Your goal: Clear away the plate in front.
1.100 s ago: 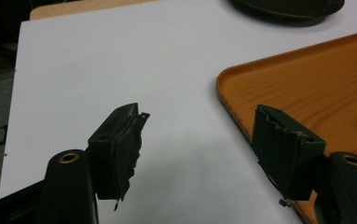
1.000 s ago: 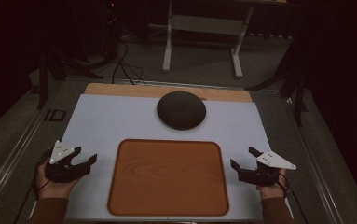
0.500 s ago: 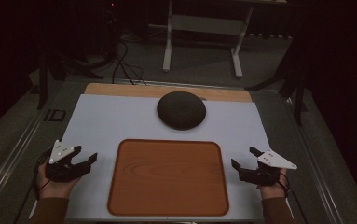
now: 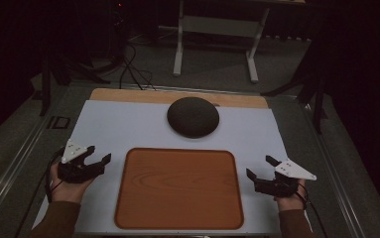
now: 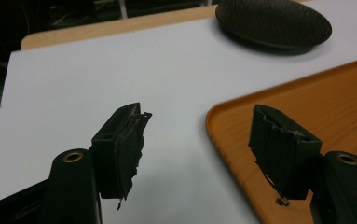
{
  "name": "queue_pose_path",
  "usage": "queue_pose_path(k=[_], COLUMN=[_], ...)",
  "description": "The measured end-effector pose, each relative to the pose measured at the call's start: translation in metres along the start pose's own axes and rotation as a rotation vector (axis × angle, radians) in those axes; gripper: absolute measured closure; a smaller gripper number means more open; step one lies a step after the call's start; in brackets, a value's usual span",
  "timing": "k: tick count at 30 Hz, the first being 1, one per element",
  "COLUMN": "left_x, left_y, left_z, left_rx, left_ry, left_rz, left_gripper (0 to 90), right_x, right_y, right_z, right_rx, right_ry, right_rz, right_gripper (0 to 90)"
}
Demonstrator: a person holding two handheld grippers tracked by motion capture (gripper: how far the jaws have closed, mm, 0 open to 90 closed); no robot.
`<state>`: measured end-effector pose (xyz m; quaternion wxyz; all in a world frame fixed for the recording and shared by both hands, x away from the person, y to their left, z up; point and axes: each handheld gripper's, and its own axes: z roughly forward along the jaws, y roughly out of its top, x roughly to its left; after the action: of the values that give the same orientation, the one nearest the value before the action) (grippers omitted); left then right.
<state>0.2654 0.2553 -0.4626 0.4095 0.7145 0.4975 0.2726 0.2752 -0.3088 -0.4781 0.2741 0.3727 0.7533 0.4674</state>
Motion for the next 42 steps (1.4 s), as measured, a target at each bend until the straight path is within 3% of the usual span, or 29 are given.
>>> queue_pose_path(k=[10, 16, 30, 33, 42], left_x=[-0.006, -0.014, -0.030, -0.032, -0.032], left_y=[0.023, 0.035, 0.045, 0.047, 0.055], left_z=[0.022, 0.037, 0.071, 0.079, 0.098], left_rx=[-0.041, -0.045, -0.040, -0.029, -0.031], left_ry=[-0.044, -0.065, -0.100, -0.107, -0.130], left_rz=[-0.033, -0.023, -0.035, -0.020, -0.040], left_gripper=[36.7, 36.9, 37.4, 36.9, 37.4], right_x=[-0.001, -0.002, -0.003, -0.003, -0.004], right_y=[-0.001, -0.001, -0.001, -0.001, -0.001], right_z=[-0.002, -0.003, -0.003, -0.003, -0.004], right_rx=[-0.001, -0.003, -0.001, -0.002, -0.003], right_ry=[-0.007, -0.012, -0.012, -0.011, -0.012], right_rz=[0.005, 0.009, 0.012, 0.012, 0.015], right_gripper=[13.1, 13.1, 13.2, 13.1, 13.1])
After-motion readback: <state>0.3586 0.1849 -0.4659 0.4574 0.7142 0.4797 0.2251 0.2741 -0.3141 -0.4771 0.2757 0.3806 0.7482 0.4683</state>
